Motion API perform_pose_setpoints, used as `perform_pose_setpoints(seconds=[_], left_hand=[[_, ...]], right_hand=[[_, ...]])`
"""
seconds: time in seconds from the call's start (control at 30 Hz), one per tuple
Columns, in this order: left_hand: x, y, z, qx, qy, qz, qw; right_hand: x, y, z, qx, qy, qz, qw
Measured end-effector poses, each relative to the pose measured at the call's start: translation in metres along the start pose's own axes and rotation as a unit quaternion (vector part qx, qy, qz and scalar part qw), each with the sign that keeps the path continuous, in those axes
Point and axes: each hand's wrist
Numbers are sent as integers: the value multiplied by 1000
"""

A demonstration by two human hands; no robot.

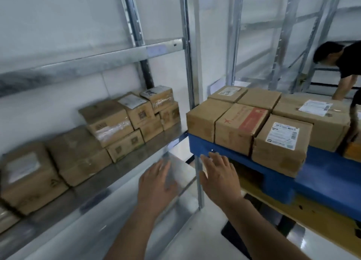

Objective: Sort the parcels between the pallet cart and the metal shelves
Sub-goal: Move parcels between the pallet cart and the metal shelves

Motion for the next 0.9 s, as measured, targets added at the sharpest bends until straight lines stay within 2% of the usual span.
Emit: perform_pose_setpoints(seconds=[0.37, 0.7, 0.9], left_hand=[[-73, 47, 23, 75, 154, 14, 985], [-137, 76, -36, 126, 253, 52, 958], [-181, 89, -85, 124, 271, 59, 953]], right_hand=[[-88, -25, -46, -35, 125, -36, 991], [-147, -52, -139, -57, 192, -10, 980], [-185, -65, -203, -27, 184, 21, 982]])
Point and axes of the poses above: each hand's wrist, its own z-axis away from the middle knuckle, its own y-axis out of the back of the hand, x = y × z, and after that the axes turned 5 degrees about -y, right-handed
